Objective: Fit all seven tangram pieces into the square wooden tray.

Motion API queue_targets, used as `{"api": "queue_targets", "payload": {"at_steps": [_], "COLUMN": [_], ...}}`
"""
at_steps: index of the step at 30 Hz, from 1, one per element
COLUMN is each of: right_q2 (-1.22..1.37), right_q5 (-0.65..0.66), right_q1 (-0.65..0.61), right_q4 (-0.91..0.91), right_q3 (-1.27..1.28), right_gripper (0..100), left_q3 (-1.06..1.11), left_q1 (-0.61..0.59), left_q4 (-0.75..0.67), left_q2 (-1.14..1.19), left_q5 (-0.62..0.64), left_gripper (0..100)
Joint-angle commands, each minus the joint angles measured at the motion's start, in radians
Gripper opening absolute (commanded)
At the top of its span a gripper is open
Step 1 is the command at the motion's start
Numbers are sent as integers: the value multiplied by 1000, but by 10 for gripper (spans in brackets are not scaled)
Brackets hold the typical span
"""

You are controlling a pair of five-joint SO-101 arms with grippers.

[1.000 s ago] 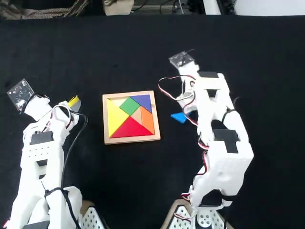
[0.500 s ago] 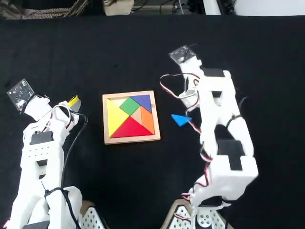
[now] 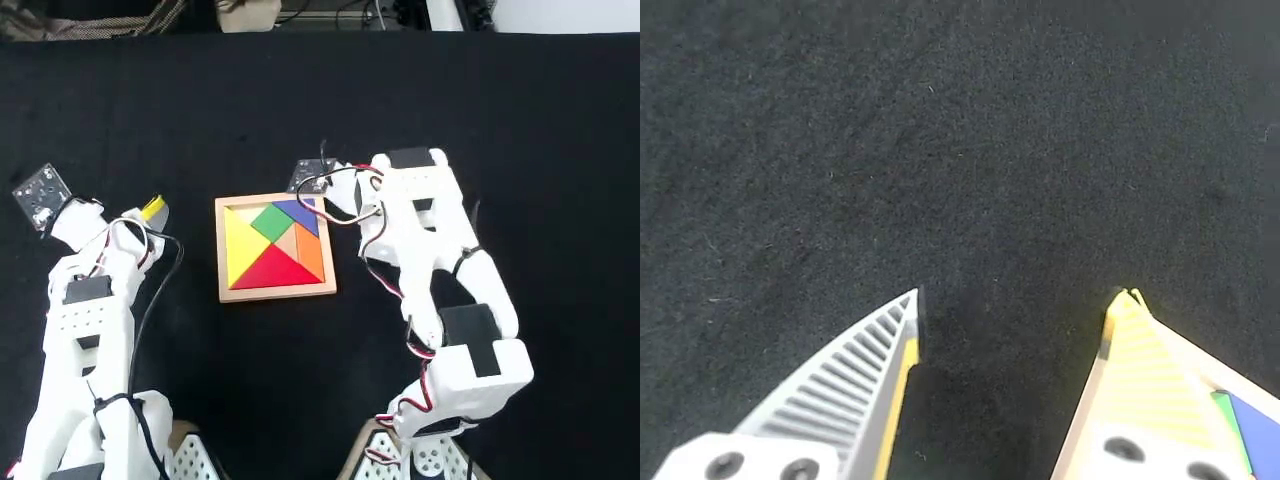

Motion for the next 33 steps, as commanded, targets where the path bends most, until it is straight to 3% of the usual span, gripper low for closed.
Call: {"api": "queue_targets", "payload": {"at_steps": [1, 18, 25, 33], "right_q2": [-35, 145, 229, 274], "right_q5": [17, 95, 98, 97], "right_q1": [3, 57, 58, 58], "right_q4": [-9, -103, -103, -98], "right_q3": [15, -8, -59, -97], "right_gripper": [437, 437, 314, 315], "left_q3": [-7, -2, -2, -2], "left_q1": [4, 4, 4, 4], "left_q4": [-17, -21, -21, -21], "left_q2": [-18, -18, -18, -18], "left_q5": [0, 0, 0, 0], "left_gripper": [288, 288, 288, 288]}}
